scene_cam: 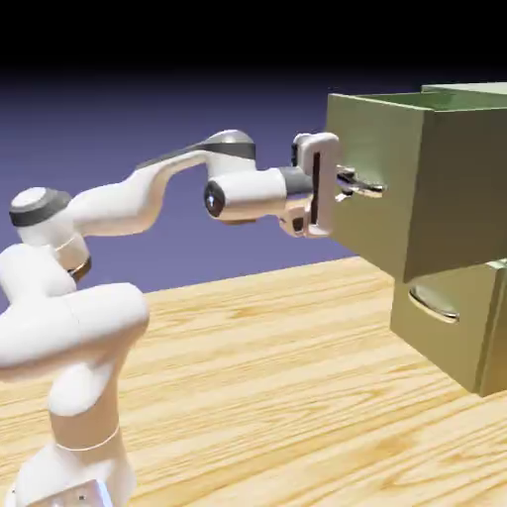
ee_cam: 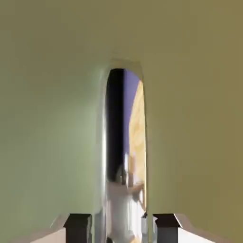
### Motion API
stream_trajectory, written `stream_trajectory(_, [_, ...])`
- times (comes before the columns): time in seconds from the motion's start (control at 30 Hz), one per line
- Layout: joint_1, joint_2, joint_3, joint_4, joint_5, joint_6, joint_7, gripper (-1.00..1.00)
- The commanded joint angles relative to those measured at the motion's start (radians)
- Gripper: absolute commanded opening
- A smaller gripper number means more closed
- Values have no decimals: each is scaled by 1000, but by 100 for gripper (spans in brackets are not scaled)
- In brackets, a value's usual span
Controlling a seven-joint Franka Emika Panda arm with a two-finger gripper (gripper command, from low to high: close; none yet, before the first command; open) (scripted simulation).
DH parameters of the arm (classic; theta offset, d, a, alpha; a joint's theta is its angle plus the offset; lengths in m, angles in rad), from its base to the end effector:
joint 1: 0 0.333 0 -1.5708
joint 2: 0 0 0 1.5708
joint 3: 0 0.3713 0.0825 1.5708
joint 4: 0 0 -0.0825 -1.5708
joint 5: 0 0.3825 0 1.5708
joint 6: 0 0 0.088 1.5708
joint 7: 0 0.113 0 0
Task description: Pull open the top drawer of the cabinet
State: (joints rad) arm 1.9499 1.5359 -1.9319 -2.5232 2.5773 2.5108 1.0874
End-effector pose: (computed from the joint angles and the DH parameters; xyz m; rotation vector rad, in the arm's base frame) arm 0.3978 0.1402 0.4942 -0.6143 1.4810 -0.6137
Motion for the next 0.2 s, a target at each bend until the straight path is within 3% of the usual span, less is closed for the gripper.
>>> stream_trajectory(0.0, [36, 6, -10, -31, -15, 5, 4, -100])
stream_trajectory(0.03, [64, 11, -17, -54, -25, 9, 7, -100])
stream_trajectory(0.07, [64, 11, -17, -54, -25, 9, 7, 100])
stream_trajectory(0.17, [136, 23, -35, -108, -57, 27, 16, 100])
